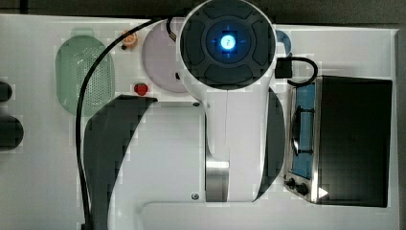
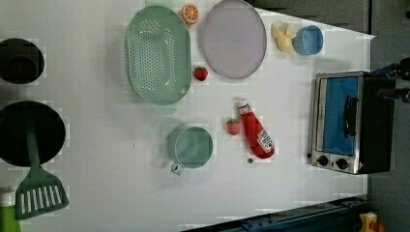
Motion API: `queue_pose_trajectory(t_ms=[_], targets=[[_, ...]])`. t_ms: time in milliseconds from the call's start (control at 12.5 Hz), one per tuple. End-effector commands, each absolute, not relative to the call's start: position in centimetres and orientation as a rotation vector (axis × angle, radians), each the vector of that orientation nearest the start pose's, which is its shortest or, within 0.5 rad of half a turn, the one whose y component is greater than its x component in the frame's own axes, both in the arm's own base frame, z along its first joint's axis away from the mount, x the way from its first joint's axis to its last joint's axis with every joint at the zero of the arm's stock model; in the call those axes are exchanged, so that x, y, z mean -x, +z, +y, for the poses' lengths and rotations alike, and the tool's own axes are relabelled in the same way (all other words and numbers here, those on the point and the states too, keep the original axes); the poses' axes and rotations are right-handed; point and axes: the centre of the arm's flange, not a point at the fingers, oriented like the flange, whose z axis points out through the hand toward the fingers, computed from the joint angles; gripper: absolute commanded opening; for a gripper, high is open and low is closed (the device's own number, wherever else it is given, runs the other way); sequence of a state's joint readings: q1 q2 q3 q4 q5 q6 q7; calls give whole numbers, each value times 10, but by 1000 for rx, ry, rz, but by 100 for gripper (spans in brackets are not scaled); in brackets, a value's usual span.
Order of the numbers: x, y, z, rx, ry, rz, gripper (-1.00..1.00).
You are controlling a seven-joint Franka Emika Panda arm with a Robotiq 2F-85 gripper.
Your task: Flap open oven.
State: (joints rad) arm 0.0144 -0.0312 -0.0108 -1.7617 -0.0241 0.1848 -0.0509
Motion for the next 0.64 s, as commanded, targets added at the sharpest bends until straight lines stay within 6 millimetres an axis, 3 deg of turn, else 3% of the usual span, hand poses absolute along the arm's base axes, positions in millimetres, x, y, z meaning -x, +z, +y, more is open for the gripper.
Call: queue_pose_trajectory(t_ms=[80, 240, 480, 560, 640], targets=[[-416, 629, -41, 2759, 46, 1485, 59], [-416, 629, -41, 2759, 46, 1485, 100], [-416, 629, -41, 2759, 45, 1485, 100], [-416, 629, -41, 2759, 45, 1485, 89], [-416, 629, -41, 2759, 46, 1485, 65]])
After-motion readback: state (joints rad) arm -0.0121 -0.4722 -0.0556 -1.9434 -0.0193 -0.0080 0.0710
